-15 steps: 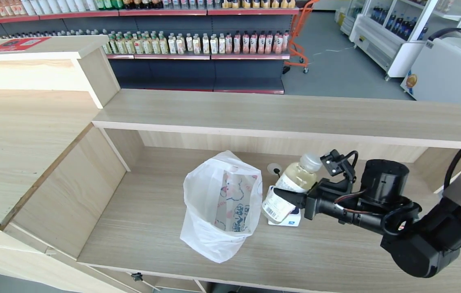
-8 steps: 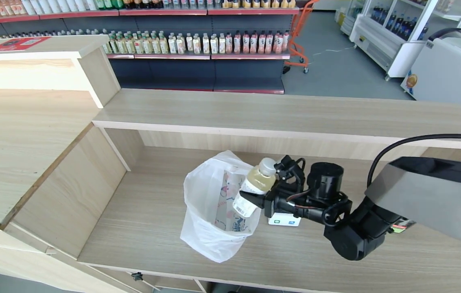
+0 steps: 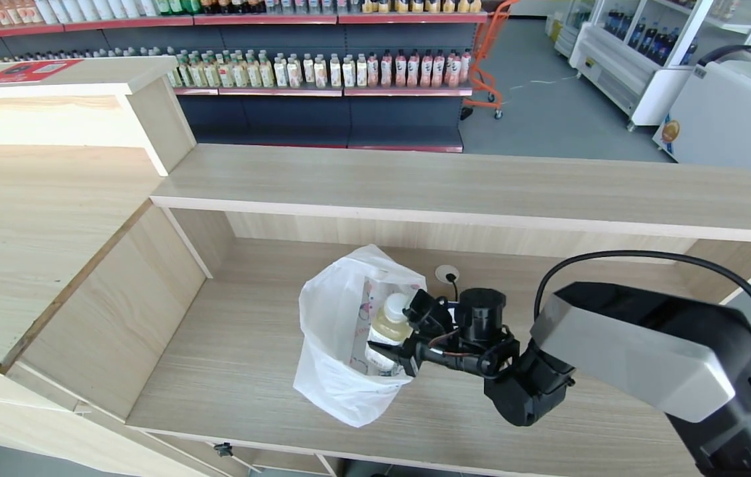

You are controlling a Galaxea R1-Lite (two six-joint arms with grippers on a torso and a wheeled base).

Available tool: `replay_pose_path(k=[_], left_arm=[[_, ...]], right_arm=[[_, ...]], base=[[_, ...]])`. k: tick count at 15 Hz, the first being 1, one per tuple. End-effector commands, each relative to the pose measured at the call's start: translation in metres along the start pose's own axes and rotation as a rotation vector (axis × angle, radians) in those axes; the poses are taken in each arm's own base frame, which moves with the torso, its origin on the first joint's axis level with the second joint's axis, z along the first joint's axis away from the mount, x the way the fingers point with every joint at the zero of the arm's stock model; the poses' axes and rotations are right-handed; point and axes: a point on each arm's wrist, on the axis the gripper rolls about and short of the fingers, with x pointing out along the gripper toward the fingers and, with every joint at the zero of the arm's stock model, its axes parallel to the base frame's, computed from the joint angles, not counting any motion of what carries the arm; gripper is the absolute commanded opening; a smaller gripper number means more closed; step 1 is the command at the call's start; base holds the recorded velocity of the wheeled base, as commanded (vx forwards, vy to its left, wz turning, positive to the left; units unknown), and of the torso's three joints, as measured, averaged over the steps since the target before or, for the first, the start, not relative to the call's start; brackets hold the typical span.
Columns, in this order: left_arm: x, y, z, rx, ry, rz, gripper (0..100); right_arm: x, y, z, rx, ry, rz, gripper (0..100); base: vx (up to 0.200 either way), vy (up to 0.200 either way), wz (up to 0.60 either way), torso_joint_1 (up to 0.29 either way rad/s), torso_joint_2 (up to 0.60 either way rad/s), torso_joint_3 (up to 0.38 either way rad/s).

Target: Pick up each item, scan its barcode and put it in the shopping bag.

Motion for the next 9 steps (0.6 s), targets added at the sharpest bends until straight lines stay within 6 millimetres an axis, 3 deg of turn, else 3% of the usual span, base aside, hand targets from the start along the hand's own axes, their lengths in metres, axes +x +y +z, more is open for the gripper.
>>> replay_pose_path(k=[1,2,3,6,9], left_arm=[[0.000,0.000,0.000,0.000,0.000,0.000,100],[0.000,0.000,0.000,0.000,0.000,0.001,100],[0.000,0.000,0.000,-0.001,0.000,0.001,100],[0.000,0.000,0.000,0.000,0.002,0.000,100],[0.000,0.000,0.000,-0.001,0.000,0.000,100]], right_arm=[[0.011,0.002,-0.009,-0.008,-0.008,0.007,0],[0.012,0.001,-0.009,-0.011,-0.012,0.006,0],[0.012,0.002,-0.010,-0.010,-0.009,0.007,100],[0.008,0.002,-0.008,0.018,-0.004,0.007,100],[-0.014,0.000,0.021,0.242,-0.018,-0.003,100]], base=[[0.000,0.000,0.00,0.000,0.00,0.000],[0.000,0.000,0.00,0.000,0.00,0.000],[0.000,0.000,0.00,0.000,0.00,0.000],[0.000,0.000,0.00,0.000,0.00,0.000],[0.000,0.000,0.00,0.000,0.00,0.000]])
